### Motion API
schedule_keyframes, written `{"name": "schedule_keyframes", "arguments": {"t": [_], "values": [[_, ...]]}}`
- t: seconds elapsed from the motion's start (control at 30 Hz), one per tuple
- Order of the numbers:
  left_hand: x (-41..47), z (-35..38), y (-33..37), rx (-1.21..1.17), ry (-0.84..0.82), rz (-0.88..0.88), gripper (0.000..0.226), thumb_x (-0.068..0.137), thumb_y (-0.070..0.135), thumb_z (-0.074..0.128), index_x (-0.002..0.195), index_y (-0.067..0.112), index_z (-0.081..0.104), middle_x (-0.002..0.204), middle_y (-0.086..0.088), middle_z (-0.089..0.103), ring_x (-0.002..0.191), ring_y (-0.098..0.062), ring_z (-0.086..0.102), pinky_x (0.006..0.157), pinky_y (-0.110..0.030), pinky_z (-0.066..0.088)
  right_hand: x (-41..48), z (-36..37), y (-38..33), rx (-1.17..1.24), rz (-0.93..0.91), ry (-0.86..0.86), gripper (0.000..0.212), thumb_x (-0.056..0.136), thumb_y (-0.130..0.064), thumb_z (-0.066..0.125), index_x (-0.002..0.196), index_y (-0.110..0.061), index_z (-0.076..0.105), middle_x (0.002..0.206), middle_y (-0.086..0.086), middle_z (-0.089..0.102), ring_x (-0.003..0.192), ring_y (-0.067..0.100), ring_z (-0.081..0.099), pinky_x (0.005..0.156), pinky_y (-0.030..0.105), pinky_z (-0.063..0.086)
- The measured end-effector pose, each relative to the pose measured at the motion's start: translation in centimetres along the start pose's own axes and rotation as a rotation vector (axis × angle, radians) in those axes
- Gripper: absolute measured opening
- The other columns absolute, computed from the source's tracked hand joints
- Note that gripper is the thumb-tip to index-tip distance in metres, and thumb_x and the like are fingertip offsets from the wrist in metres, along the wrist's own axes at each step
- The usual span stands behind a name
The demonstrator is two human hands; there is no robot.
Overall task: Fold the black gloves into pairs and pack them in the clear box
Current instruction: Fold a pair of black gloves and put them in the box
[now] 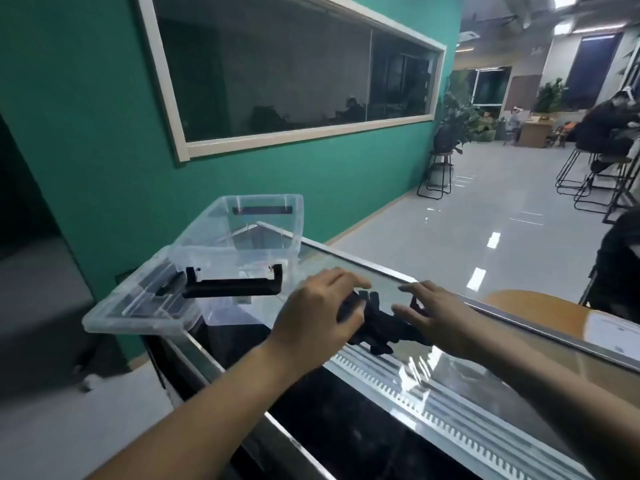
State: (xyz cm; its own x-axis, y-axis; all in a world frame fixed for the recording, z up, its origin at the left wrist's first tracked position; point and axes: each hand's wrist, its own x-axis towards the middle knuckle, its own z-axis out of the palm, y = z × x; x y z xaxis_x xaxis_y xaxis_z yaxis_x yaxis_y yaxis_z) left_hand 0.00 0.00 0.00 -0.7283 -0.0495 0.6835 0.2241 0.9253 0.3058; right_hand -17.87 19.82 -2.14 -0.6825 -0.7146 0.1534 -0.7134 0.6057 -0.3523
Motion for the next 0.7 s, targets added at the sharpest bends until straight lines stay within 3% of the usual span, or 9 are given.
{"name": "schedule_keyframes", "arguments": {"t": [0.17, 0.27, 0.4, 0.57, 0.63, 0.7], "values": [[-2.4, 5.4, 1.1, -0.039, -0.095, -0.140, 0.026, 0.098, 0.031, 0.066, 0.122, 0.026, 0.071, 0.117, 0.013, 0.070, 0.112, -0.008, 0.066, 0.101, -0.038, 0.056, -1.9, 0.9, 2.0, -0.033, 0.008, 0.062, 0.031, 0.106, -0.044, 0.058, 0.130, -0.026, 0.063, 0.125, -0.004, 0.062, 0.116, 0.020, 0.060, 0.088, 0.032, 0.046], [-3.2, 7.9, 1.4, -0.043, -0.146, -0.206, 0.027, 0.099, 0.036, 0.062, 0.124, 0.030, 0.070, 0.121, 0.017, 0.068, 0.115, -0.004, 0.062, 0.105, -0.036, 0.052, -2.2, 1.9, 2.6, 0.005, 0.045, 0.127, 0.024, 0.104, -0.038, 0.061, 0.125, -0.026, 0.066, 0.120, -0.005, 0.064, 0.112, 0.019, 0.061, 0.080, 0.030, 0.040], [-4.3, 10.6, 2.0, -0.050, -0.175, -0.253, 0.028, 0.100, 0.038, 0.059, 0.123, 0.030, 0.071, 0.120, 0.018, 0.066, 0.114, -0.005, 0.060, 0.104, -0.036, 0.050, -2.2, 4.4, 3.8, 0.062, 0.093, 0.201, 0.034, 0.099, -0.048, 0.067, 0.125, -0.027, 0.066, 0.113, -0.007, 0.066, 0.106, 0.017, 0.061, 0.083, 0.032, 0.047], [-4.9, 11.2, 0.9, -0.059, -0.167, -0.292, 0.025, 0.098, 0.038, 0.057, 0.118, 0.033, 0.071, 0.116, 0.021, 0.066, 0.112, -0.002, 0.059, 0.102, -0.036, 0.052, -1.3, 6.0, 4.3, 0.063, 0.115, 0.264, 0.051, 0.087, -0.077, 0.057, 0.105, -0.030, 0.067, 0.097, -0.012, 0.065, 0.091, 0.013, 0.059, 0.080, 0.036, 0.054], [-5.2, 11.1, 0.7, -0.087, -0.150, -0.316, 0.022, 0.098, 0.037, 0.057, 0.115, 0.033, 0.071, 0.113, 0.022, 0.065, 0.112, -0.002, 0.059, 0.101, -0.034, 0.053, -1.1, 6.3, 4.3, 0.069, 0.112, 0.286, 0.050, 0.088, -0.078, 0.055, 0.100, -0.030, 0.066, 0.095, -0.012, 0.063, 0.090, 0.014, 0.058, 0.079, 0.036, 0.054], [-5.6, 11.0, 0.8, -0.134, -0.129, -0.336, 0.019, 0.099, 0.033, 0.059, 0.112, 0.032, 0.073, 0.111, 0.021, 0.066, 0.112, -0.004, 0.060, 0.099, -0.030, 0.053, -1.1, 6.5, 4.4, 0.086, 0.096, 0.295, 0.038, 0.092, -0.066, 0.063, 0.099, -0.029, 0.067, 0.095, -0.011, 0.063, 0.091, 0.015, 0.058, 0.078, 0.037, 0.055]]}}
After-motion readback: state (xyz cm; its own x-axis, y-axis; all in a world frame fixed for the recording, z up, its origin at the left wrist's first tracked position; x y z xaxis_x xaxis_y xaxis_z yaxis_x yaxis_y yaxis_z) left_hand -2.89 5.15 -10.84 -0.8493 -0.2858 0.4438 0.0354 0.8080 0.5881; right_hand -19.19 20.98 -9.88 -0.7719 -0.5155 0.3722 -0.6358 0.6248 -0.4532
